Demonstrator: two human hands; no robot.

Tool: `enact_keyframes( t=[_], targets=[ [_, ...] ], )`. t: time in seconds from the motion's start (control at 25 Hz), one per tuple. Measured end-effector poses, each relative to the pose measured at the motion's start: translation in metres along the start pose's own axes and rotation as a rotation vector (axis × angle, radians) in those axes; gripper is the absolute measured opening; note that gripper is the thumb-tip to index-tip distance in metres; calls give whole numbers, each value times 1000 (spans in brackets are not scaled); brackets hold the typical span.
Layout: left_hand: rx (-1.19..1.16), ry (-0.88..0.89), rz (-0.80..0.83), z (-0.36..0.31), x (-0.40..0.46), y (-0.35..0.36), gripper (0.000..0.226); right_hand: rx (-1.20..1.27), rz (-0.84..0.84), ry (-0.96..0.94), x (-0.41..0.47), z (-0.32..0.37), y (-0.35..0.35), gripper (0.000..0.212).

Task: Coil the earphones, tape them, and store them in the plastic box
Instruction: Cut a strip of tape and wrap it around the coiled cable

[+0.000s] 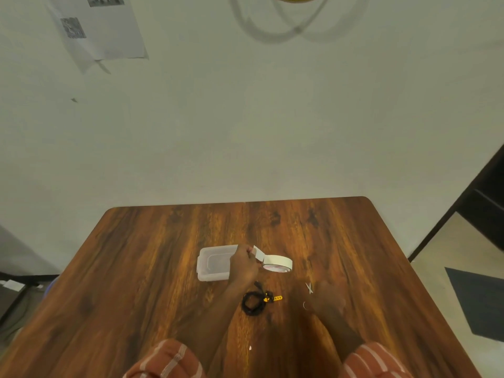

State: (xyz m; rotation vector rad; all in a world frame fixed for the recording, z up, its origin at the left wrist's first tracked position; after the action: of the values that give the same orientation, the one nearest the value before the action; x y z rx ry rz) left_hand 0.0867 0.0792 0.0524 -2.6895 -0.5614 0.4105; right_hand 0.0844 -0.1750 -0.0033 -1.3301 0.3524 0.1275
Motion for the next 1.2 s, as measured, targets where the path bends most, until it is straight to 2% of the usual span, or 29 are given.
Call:
enact_keyframes(
  t=[0.12, 0.24, 0.32, 0.4, 0.52, 0.6, 0.68, 0.76, 0.88, 1.0, 1.08, 1.2],
  targets=[
    [-33, 34, 38, -6, 5, 5, 19, 64, -213, -238, -11, 40, -50, 44],
    [-66, 76, 97, -17, 10, 10, 10, 255, -388, -345, -19, 67, -79, 56],
    [-60, 109, 134, -24, 15, 8, 7, 407, -354, -460, -12, 82, -79, 43],
    [-52, 150, 181, -31, 22, 5, 6, 435, -259, -485, -2, 87, -76, 24],
    [48, 224, 271, -42, 25, 1, 11, 434, -119, -522, 14, 91, -71, 17],
    [176, 322, 241, -52, 23, -7, 12, 322, -65, -537, 21, 95, -65, 17],
    [261, 407, 123, -64, 22, -22, 15, 178, -82, -536, 27, 92, -59, 19],
    [293, 485, 78, -76, 20, -30, 13, 214, -127, -495, 38, 78, -52, 19],
    [224, 644, 63, -92, -1, -36, 11, 228, -214, -403, 55, 59, -37, 20],
    [198, 822, 15, -95, -29, -38, 13, 257, -152, -434, 73, 58, -3, 13],
    [149, 854, -9, -89, -38, -39, 14, 202, -125, -395, 95, 40, 34, 9],
    [41, 837, -50, -88, -40, -48, 15, -59, -137, -235, 98, 20, 50, 20]
  ],
)
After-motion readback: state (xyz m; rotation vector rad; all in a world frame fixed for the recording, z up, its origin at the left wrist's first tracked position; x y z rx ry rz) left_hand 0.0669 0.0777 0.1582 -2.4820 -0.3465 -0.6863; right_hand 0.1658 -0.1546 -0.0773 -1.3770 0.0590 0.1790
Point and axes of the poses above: each hand's wrist, its own x-axis towards the middle knuckle, its own y-axis out of the palm, z = x × y, the point moved 10 cm from there along x, towards the middle knuckle, and after that the axes turned 10 degrees about -x, right-handed, at the moved point
